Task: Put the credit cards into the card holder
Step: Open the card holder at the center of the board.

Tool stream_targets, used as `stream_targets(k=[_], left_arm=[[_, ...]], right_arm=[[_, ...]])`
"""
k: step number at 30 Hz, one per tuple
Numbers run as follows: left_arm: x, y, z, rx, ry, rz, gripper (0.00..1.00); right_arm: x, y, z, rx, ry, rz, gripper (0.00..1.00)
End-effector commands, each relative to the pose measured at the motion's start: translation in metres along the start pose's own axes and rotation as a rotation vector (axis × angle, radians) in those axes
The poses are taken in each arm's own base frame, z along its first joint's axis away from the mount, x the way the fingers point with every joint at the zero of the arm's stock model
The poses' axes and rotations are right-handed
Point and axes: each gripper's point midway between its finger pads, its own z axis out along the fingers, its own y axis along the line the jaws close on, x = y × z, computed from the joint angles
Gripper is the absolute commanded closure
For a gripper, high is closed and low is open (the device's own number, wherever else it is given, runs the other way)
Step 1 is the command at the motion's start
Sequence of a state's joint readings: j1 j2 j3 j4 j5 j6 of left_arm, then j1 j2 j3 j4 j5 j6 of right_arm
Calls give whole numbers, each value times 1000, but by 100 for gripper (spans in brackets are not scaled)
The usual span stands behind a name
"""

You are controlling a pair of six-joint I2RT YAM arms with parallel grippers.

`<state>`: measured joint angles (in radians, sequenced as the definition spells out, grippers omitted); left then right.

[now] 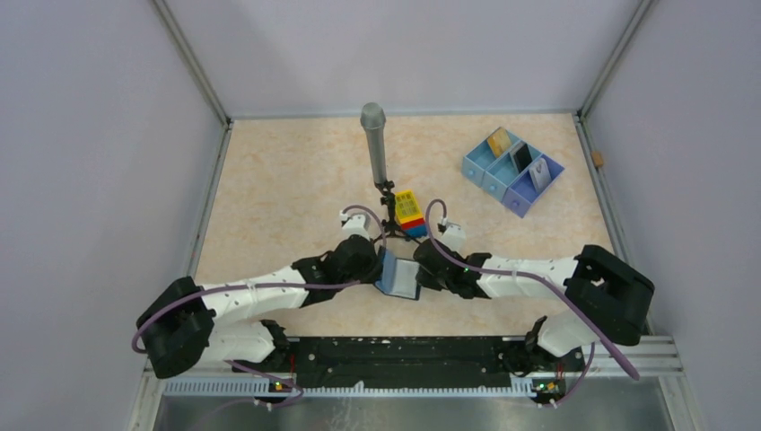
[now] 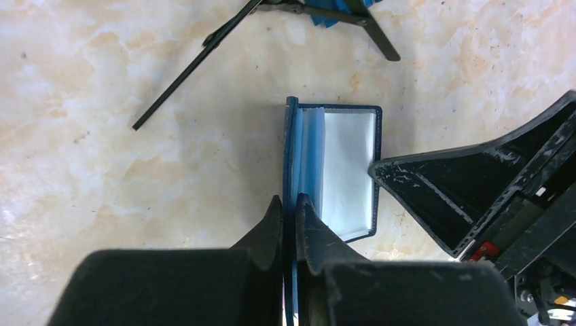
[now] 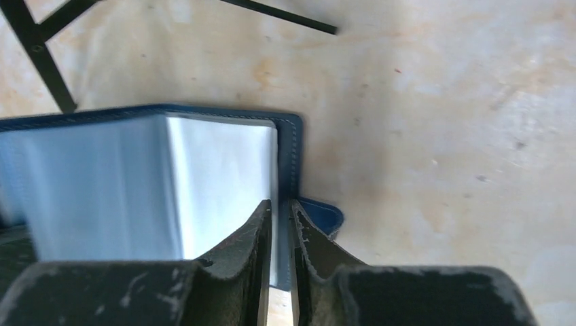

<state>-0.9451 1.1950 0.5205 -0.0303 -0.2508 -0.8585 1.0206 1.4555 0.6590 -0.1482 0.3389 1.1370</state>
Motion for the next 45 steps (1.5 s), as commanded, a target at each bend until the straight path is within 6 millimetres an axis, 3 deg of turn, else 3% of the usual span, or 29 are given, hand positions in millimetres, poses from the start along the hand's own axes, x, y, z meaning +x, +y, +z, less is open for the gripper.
stream_targets(k=[1, 10, 17, 22, 31, 37, 40, 45], left_arm=[[-23, -17, -5, -45, 20, 151, 100], [-25, -36, -5, -181, 109, 314, 100], [-7, -31, 7, -232, 166, 304, 100], [0, -31, 10, -214, 168, 258, 100], [7, -27, 11, -198, 156, 201, 100], [7, -22, 11, -186, 130, 170, 100], [12, -18, 11, -172, 138, 149, 100], [21, 4, 15, -166, 155, 92, 98]], right_arm=[[-5, -20, -12, 32, -52, 4, 85], [-33, -11, -49, -146, -162, 84, 63], [-52, 20, -72, -396, -215, 156, 64], [-54, 37, -76, -482, -207, 177, 68], [-34, 63, -46, -533, -115, 145, 79], [-12, 62, -16, -502, -43, 111, 86], [-1, 53, -4, -452, -4, 89, 89], [14, 19, 16, -271, 38, 56, 92]])
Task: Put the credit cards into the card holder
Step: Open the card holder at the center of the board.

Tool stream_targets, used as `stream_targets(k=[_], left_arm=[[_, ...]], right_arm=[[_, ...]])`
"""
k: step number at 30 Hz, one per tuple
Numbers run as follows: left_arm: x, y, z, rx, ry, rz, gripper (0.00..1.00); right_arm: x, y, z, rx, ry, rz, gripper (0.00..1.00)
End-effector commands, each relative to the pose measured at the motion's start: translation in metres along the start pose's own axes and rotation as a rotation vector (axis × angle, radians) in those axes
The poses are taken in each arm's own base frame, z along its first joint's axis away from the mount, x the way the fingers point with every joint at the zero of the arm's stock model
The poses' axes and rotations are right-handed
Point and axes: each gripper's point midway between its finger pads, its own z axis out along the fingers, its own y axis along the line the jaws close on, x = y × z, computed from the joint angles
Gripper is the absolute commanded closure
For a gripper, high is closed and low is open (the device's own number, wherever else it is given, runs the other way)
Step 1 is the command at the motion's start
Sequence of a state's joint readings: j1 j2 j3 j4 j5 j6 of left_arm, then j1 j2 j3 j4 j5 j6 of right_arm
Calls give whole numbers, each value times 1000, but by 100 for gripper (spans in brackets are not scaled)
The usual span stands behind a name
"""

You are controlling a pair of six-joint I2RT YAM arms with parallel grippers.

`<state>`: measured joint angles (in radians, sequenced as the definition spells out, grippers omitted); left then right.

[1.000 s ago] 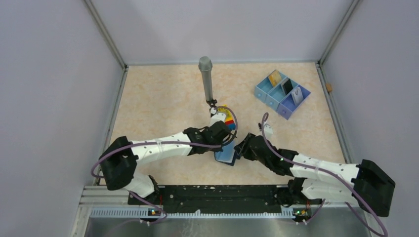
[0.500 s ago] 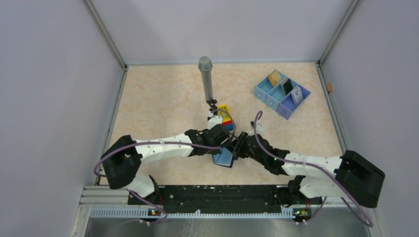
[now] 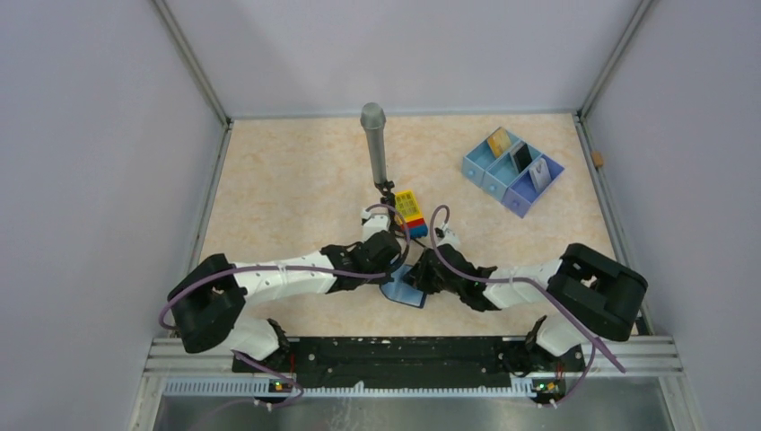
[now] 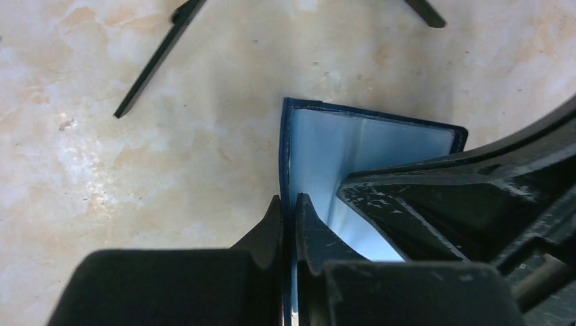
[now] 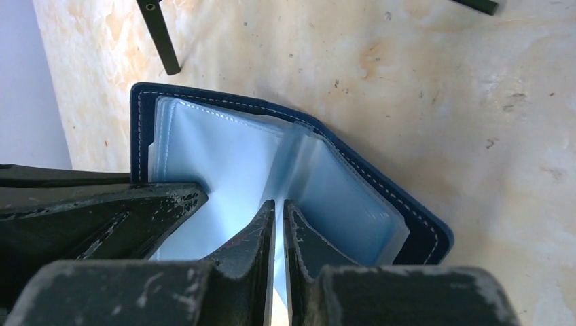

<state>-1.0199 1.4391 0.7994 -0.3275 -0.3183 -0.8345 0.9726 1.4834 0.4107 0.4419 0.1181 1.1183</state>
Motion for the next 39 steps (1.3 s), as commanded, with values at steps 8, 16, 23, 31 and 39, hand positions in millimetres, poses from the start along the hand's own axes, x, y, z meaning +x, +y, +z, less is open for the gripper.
stream_targets(k=[8, 16, 23, 31, 39], left_arm=[[27, 50, 15, -23, 42, -93, 75], [46, 68, 18, -65, 79, -100, 70], [47, 77, 13, -89, 65, -107, 70], [52, 84, 10, -97, 67, -122, 64], [50, 78, 7, -44, 50, -139, 65]], right_arm=[[4, -54, 5, 284, 26, -63, 94], [11, -68, 6, 342, 51, -59, 95], [12, -68, 2, 348, 57, -49, 94], [3, -53, -5, 297, 33, -52, 92], [-13, -6, -16, 152, 16, -87, 87]])
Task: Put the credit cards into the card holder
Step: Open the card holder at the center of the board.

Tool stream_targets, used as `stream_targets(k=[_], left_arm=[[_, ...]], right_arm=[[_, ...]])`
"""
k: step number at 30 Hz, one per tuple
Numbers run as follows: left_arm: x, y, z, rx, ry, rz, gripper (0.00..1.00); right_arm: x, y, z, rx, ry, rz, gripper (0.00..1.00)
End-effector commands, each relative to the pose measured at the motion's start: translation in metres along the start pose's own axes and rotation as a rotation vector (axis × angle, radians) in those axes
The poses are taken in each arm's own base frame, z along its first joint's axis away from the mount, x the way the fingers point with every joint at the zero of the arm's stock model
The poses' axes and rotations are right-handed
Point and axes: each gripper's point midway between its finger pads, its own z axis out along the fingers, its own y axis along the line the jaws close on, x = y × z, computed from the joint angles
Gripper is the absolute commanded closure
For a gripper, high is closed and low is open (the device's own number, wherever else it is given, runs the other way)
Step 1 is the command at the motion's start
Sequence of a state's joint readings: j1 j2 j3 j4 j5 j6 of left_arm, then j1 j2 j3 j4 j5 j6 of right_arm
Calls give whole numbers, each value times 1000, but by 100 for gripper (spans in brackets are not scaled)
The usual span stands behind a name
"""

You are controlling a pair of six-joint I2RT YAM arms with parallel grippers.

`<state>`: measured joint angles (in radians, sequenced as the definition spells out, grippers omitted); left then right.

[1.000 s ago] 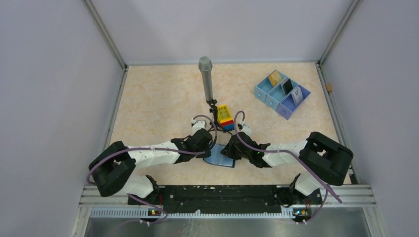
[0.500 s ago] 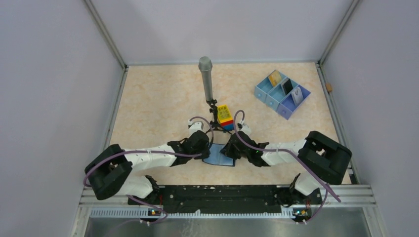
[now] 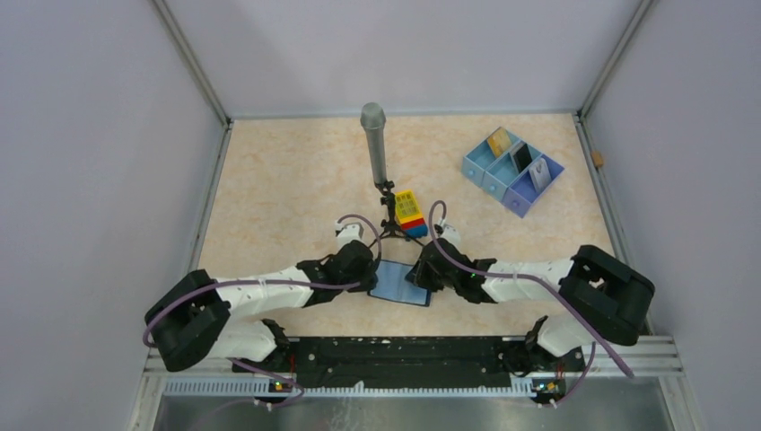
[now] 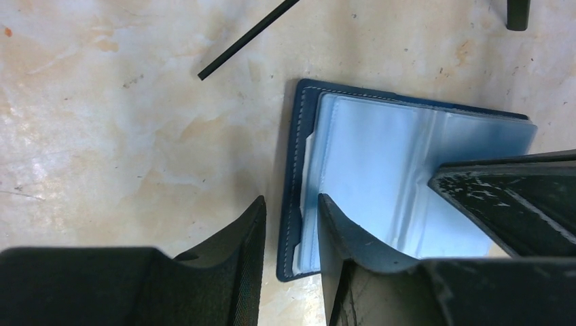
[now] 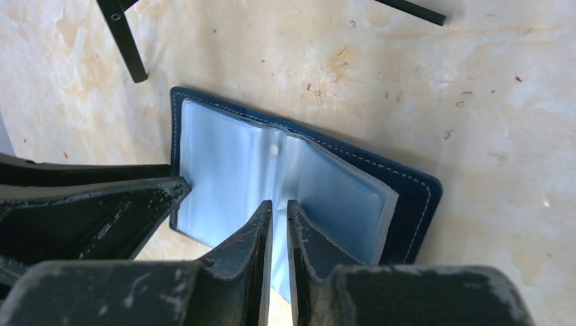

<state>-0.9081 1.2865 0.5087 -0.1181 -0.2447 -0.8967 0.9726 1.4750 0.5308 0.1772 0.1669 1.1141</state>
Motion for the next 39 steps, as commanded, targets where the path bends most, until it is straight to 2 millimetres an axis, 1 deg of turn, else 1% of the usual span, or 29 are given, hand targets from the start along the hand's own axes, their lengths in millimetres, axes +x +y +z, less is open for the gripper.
stream_targets(k=[1, 3, 7, 10, 13, 15, 18, 21, 23, 26, 29, 33, 35, 37, 39], left_arm=[[23, 32, -3, -71, 61, 29, 65], [22, 28, -3, -43, 54, 24, 64], [16, 19, -6, 3, 36, 24, 63], [8, 10, -11, 43, 13, 26, 54], [-2, -3, -19, 104, -20, 32, 43], [-9, -11, -25, 135, -41, 37, 38], [-19, -20, -33, 166, -66, 51, 34], [-26, -28, -37, 192, -79, 75, 31], [-29, -35, -39, 220, -81, 90, 30], [-33, -52, -41, 287, -80, 104, 34], [-35, -75, -42, 384, -73, 104, 42], [-28, -102, -39, 496, -18, 103, 54], [-24, -109, -33, 521, 6, 105, 61], [-19, -110, -25, 515, 28, 109, 68], [-13, -103, -14, 473, 45, 125, 69]], right_arm=[[-12, 7, -21, -6, -16, -77, 83], [-25, 21, -33, -35, -45, -98, 77], [-49, 30, -59, -4, -102, -163, 67], [-71, 25, -77, 53, -157, -187, 63], [-91, 19, -93, 90, -213, -200, 59], [-100, 16, -100, 105, -238, -201, 56], [-111, 12, -107, 118, -263, -200, 55], [-120, 3, -111, 155, -276, -203, 54], [-127, -2, -114, 180, -287, -210, 53], [-138, -11, -118, 210, -303, -210, 51], [-147, -19, -122, 230, -323, -200, 51], [-161, -30, -125, 254, -347, -177, 51], [-165, -32, -127, 257, -353, -171, 52], [-168, -33, -128, 254, -359, -167, 52], [-170, -34, -129, 253, -364, -165, 52]])
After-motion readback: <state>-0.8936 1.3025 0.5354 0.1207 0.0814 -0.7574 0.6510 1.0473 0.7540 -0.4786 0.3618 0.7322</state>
